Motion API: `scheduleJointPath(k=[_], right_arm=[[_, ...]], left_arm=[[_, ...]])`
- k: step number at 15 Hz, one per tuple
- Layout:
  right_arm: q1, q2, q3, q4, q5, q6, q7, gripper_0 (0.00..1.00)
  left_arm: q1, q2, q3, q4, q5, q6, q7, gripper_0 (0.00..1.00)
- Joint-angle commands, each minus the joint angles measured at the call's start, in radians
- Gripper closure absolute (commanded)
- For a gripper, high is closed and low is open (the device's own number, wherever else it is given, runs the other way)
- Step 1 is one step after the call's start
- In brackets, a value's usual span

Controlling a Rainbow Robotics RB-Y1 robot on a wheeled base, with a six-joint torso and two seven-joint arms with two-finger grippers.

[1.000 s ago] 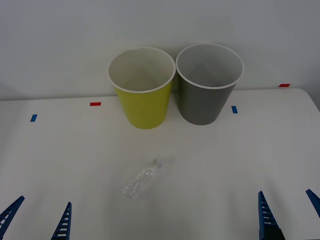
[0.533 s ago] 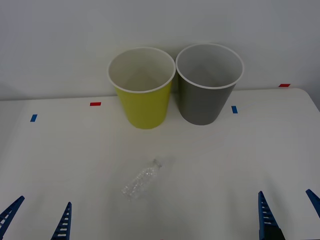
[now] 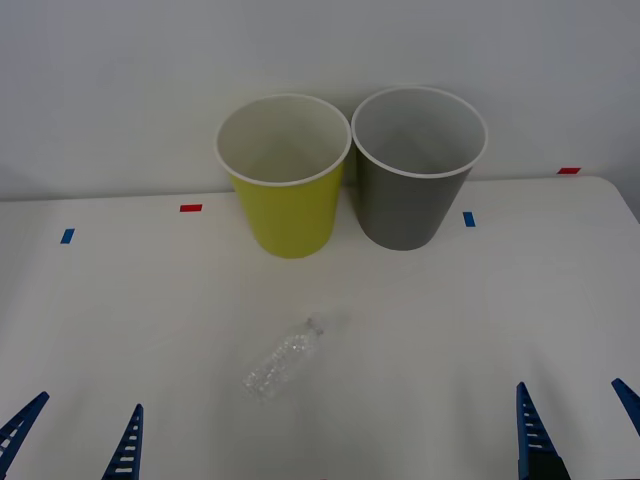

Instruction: Put cans in the gray bin and PET bottles in the light green bin.

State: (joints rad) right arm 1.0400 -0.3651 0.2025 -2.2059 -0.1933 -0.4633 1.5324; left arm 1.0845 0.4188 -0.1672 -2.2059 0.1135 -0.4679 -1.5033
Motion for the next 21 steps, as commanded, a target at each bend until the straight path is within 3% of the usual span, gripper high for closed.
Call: scheduleJointPath(k=[1,8,16,21], right_arm=[[0.000,0.000,0.000,0.000,0.000,0.000,0.000,0.00],[0.000,0.000,0.000,0.000,0.000,0.000,0.000,0.00],[0.000,0.000,0.000,0.000,0.000,0.000,0.000,0.00],[0.000,0.000,0.000,0.000,0.000,0.000,0.000,0.00]], left_arm=[[-0.021,0.000,-0.006,0.040,0.000,0.014,0.002,0.00],[-0.095,0.143,-0.029,0.077,0.009,-0.020,-0.002,0.00],[-0.253,0.342,-0.087,0.075,0.005,0.118,-0.008,0.00],[-0.364,0.420,-0.156,0.077,0.025,0.215,0.002,0.00]])
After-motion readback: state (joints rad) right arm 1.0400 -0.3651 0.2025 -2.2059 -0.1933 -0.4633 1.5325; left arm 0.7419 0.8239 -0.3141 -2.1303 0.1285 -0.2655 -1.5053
